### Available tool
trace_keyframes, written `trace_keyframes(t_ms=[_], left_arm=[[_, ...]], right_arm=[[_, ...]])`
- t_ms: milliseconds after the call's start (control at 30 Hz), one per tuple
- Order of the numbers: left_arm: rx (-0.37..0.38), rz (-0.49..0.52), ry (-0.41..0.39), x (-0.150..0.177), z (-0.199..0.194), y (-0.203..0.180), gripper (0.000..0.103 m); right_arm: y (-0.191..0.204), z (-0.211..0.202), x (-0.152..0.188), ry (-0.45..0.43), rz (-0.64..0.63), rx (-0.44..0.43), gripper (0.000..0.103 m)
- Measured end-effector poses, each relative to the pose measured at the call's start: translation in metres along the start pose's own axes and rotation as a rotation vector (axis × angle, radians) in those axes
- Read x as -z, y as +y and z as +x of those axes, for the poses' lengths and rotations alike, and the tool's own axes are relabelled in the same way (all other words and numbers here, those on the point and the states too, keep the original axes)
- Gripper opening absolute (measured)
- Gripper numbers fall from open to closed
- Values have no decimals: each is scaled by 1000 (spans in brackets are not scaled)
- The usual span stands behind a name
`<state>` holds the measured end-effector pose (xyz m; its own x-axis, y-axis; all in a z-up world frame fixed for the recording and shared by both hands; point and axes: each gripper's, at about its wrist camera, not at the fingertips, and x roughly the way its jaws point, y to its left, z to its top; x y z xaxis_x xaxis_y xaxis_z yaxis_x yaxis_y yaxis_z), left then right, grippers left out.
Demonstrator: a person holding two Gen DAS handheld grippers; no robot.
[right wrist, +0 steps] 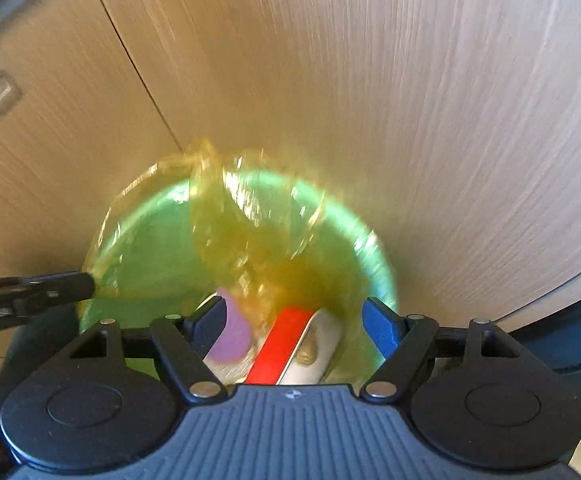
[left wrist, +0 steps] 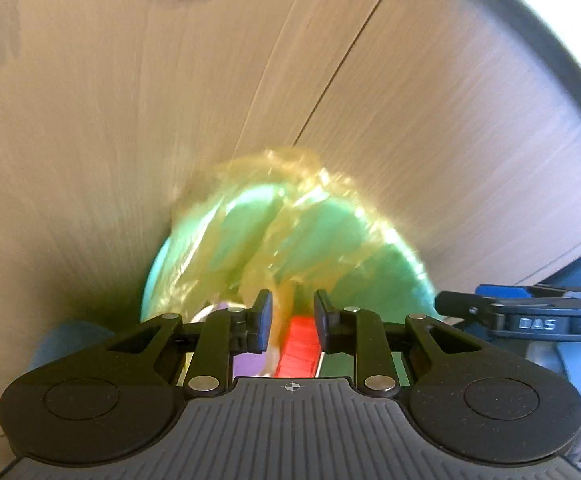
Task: Collect trash
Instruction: 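Carry trays and ginger over the green bin and open both grippers, then move both grippers back up over the counter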
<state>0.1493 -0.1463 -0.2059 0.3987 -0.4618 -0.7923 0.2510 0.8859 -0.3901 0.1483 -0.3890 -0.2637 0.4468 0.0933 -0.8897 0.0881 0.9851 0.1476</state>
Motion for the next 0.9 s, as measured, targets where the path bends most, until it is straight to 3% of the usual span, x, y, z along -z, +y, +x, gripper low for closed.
trace_keyframes(t_ms=[233, 400, 533, 733, 900], left_arm=[[5, 69, -110, -9, -62, -26, 26], [-15, 152, -194, -9, -99, -47, 26], [-42, 202, -210, -9, -117, -56, 26], [-44, 254, -310, -26, -175, -61, 26], [-70, 181, -393, -47, -251, -30, 26]], right_arm=[[8, -46, 5, -102, 99, -42, 76], [27, -67, 7, -131, 60, 0, 77], [39, -90, -1, -155, 34, -54, 77], [79, -163, -42, -368, -60, -83, 78], [138, -211, -82, -535, -183, -211, 89]])
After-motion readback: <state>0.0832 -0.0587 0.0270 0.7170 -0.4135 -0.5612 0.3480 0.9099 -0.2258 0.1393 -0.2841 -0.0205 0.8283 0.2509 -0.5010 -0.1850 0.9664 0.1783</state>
